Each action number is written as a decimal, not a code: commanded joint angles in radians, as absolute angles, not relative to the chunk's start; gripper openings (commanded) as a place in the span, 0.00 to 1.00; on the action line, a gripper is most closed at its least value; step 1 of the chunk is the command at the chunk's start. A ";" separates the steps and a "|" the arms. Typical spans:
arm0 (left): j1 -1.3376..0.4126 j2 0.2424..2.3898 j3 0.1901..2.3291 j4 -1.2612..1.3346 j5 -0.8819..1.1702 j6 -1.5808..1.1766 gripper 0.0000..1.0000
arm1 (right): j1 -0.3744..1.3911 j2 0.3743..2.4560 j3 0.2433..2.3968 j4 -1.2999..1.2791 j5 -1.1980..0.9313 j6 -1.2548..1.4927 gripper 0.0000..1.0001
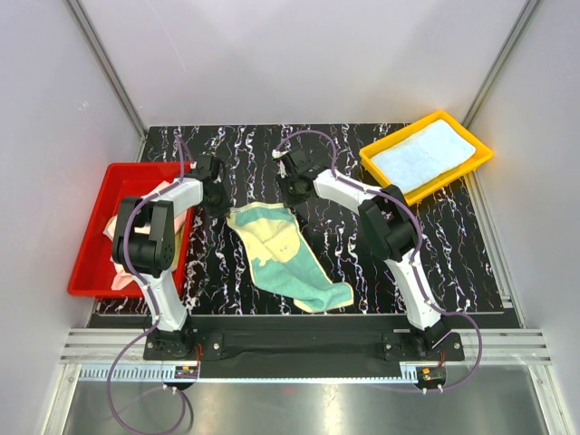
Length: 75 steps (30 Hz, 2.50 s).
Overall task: Fold and stack the towels
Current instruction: Flatten out the crumpled towel
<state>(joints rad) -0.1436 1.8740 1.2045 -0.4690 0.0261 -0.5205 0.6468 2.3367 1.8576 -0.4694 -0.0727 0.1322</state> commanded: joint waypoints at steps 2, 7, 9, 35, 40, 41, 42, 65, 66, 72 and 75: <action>-0.141 1.850 1.206 -0.434 0.054 -0.526 0.00 | 0.655 2.411 1.825 -0.572 -0.086 0.153 0.11; -0.146 1.833 1.190 -0.425 0.074 -0.538 0.00 | 0.649 2.381 1.801 -0.554 -0.057 0.166 0.00; -0.159 1.813 1.177 -0.405 0.092 -0.549 0.00 | 0.638 2.341 1.772 -0.538 -0.043 0.190 0.00; -0.290 1.828 1.061 -0.100 0.422 -0.574 0.00 | 0.535 1.928 1.348 -0.322 -0.132 0.224 0.00; -0.290 1.838 1.091 -0.130 0.403 -0.554 0.00 | 0.514 1.963 1.351 -0.285 -0.208 0.242 0.16; -0.288 1.836 1.094 -0.133 0.400 -0.551 0.00 | 0.512 1.967 1.351 -0.285 -0.210 0.247 0.19; -0.288 1.836 1.095 -0.138 0.397 -0.552 0.00 | 0.512 1.973 1.351 -0.284 -0.218 0.247 0.23; -0.288 1.829 1.103 -0.159 0.371 -0.546 0.00 | 0.503 1.947 1.328 -0.278 -0.221 0.261 0.40; -0.290 1.830 1.109 -0.167 0.358 -0.545 0.05 | 0.503 1.941 1.322 -0.281 -0.212 0.258 0.40; -0.285 1.862 1.176 -0.232 0.321 -0.500 0.22 | 0.499 1.944 1.321 -0.291 -0.175 0.241 0.22; -0.284 1.879 1.193 -0.248 0.295 -0.477 0.25 | 0.497 1.940 1.319 -0.291 -0.166 0.235 0.26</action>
